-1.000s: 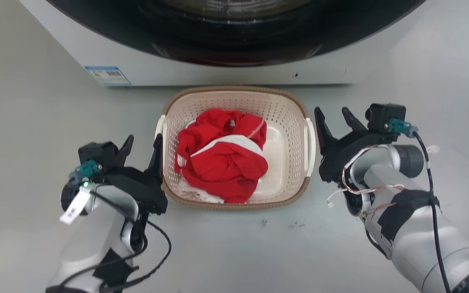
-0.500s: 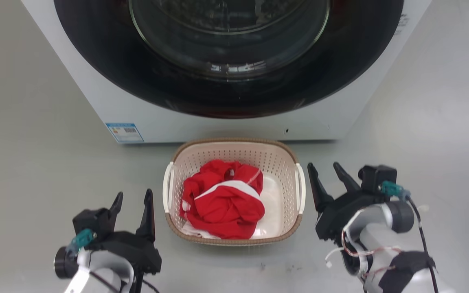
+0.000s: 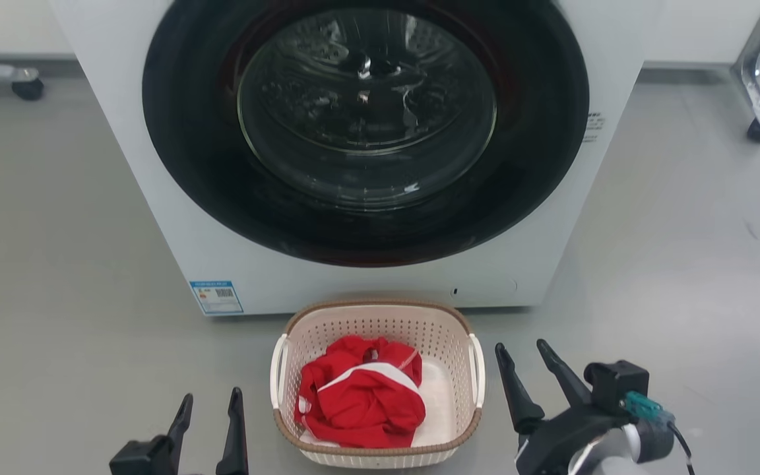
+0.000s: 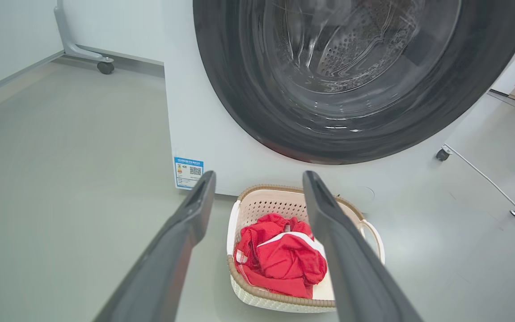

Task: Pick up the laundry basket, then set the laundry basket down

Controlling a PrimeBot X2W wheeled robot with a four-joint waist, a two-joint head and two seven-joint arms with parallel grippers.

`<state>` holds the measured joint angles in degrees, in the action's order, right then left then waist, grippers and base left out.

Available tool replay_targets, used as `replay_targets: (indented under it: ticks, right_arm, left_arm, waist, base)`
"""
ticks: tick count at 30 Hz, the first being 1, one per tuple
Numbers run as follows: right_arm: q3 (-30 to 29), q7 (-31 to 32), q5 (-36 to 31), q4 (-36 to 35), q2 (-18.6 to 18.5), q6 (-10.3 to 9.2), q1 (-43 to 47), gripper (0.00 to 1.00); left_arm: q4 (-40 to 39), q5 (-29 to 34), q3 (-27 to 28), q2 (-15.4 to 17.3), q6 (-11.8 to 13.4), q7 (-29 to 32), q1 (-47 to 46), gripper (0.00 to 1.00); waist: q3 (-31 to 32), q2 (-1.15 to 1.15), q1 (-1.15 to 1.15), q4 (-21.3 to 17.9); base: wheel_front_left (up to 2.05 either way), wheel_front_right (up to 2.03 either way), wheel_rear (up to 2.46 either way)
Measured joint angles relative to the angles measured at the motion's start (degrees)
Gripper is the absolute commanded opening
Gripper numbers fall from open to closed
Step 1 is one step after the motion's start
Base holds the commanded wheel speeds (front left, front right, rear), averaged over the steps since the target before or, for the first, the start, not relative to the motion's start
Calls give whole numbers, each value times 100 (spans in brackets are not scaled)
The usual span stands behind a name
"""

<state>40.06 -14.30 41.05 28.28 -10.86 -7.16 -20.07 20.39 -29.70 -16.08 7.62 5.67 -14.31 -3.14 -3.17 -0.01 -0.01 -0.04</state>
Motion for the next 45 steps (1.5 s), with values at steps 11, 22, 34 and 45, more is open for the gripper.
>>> replay_targets:
  ticks: [11, 22, 34, 45]
  right_arm:
    - [-1065, 0, -962, -895, 70, -14, 1124, 100]
    - [-1772, 0, -1702, -1578, 349, -14, 1842, 100]
    - [-2084, -16, -2248, -2029, 515, -14, 2125, 100]
    - [-2189, -7, -2396, -2170, 604, -14, 2226, 0]
  left_arm:
    - [-982, 297, 304, -10, 88, -1, 837, 100]
    - [-1349, 517, 430, -41, 97, -1, 1074, 100]
    - [-1543, 628, 439, -47, 137, -1, 1175, 100]
    - [-1597, 770, 392, -49, 137, 7, 1184, 0]
  waist:
    - [411, 0, 0, -97]
    - [435, 1, 1, -121]
    - [432, 1, 1, -162]
    - [464, 2, 1, -164]
  base:
    - [0, 0, 0]
    - [0, 0, 0]
    - [0, 0, 0]
    - [0, 0, 0]
